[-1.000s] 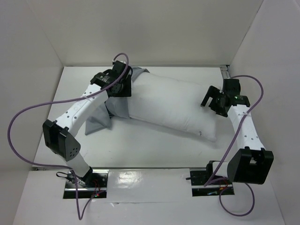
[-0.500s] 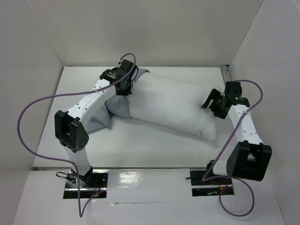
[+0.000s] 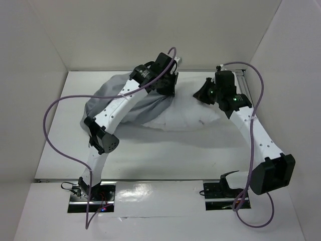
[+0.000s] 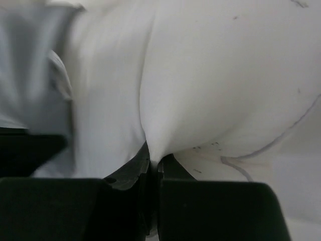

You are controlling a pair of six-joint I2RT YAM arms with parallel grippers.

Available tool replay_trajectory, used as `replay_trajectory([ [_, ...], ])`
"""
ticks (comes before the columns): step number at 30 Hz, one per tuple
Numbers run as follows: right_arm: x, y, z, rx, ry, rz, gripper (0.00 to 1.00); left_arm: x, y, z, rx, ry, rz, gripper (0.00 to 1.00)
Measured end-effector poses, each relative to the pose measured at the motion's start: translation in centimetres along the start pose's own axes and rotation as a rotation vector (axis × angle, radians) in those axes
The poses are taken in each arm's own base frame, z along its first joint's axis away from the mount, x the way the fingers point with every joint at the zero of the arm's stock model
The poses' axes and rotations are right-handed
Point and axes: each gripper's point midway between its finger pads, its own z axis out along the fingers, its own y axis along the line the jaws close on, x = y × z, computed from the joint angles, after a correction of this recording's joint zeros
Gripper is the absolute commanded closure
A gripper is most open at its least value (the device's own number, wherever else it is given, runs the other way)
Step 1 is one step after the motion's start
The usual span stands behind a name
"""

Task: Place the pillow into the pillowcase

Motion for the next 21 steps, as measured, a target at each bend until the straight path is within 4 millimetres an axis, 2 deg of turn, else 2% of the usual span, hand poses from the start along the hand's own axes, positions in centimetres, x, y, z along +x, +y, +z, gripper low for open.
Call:
replay_trajectory([
  [3,-3.0,3.1,-1.9,-0.03,-0.126,-0.037,1.0,-0.4,0.2,-0.2,0.072,0.019,-0.054,1.0],
  [7,-3.5,4.6,-4.9,-0.057,-0.25,-0.025,1.0,1.3,1.3,0.8,0.111,0.096,-0.093,1.0],
  [9,-1.1,3.3,-6.1,-0.066,-0.264,-0.001,1.0,2.3,1.1,1.5,0.13,0.132,-0.096,1.0],
  [12,3.1,0.1,-5.7,-0.011,-0.214,0.041,1.0,2.8,1.3,1.6,0.139,0.153,-0.097,1.0],
  [15,7.2,-3.0,-5.2,0.072,-0.142,0.07,1.0,1.4,1.8,1.5,0.141,0.109,-0.102,1.0],
  [17,9.1,-4.1,-5.4,0.101,-0.1,0.083,1.0,0.0,2.1,1.3,0.146,0.062,-0.106,1.0],
  [18,9.6,-4.2,-5.5,0.102,-0.092,0.088,1.0,-0.7,2.1,1.3,0.151,0.035,-0.105,0.9],
  [19,9.7,-4.2,-5.6,0.101,-0.091,0.094,1.0,-1.4,2.1,1.2,0.156,0.009,-0.102,0.74],
  [20,9.7,-4.2,-5.7,0.102,-0.093,0.094,1.0,-2.0,1.9,1.2,0.161,-0.014,-0.105,0.41],
  [21,9.7,-4.3,-5.6,0.106,-0.091,0.094,1.0,-2.1,1.8,1.0,0.165,-0.024,-0.093,0.28],
])
